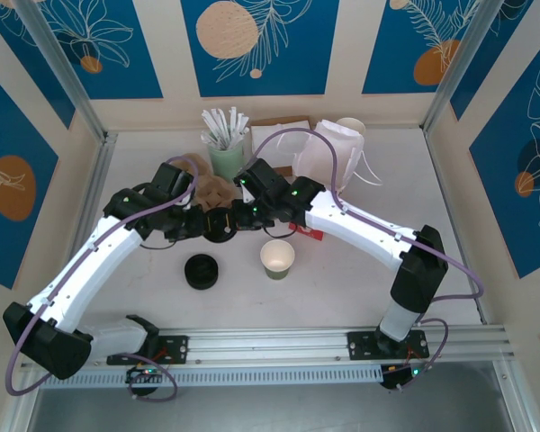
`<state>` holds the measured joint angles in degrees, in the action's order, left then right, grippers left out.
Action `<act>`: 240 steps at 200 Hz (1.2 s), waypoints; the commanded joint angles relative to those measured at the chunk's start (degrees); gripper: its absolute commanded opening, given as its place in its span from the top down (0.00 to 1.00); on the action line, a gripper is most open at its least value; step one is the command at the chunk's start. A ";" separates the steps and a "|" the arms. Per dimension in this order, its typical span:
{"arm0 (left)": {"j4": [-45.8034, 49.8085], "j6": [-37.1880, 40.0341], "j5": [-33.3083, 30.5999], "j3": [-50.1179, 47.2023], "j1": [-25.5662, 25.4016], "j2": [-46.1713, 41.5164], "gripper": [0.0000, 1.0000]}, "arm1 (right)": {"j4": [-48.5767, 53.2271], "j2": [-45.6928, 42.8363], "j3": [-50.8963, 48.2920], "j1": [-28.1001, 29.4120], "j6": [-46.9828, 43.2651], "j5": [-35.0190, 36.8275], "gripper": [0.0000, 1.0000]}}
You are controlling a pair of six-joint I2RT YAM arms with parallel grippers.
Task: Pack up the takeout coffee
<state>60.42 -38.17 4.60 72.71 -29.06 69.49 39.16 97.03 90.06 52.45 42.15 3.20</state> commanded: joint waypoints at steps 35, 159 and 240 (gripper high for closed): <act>-5.80 5.83 4.91 2.92 -0.76 -3.37 0.50 | 2.57 -2.04 2.00 -2.36 -0.21 -3.47 1.00; -23.50 63.63 28.97 -0.01 -3.00 -15.01 0.25 | 27.53 -5.86 8.07 -11.67 -7.58 -25.54 1.00; -25.26 81.69 34.42 -7.15 -8.26 -16.62 0.14 | 33.87 -7.65 6.05 -16.76 -9.44 -36.24 1.00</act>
<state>36.64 36.32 34.65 66.13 -36.07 52.36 69.19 90.63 96.64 36.18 34.81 -26.26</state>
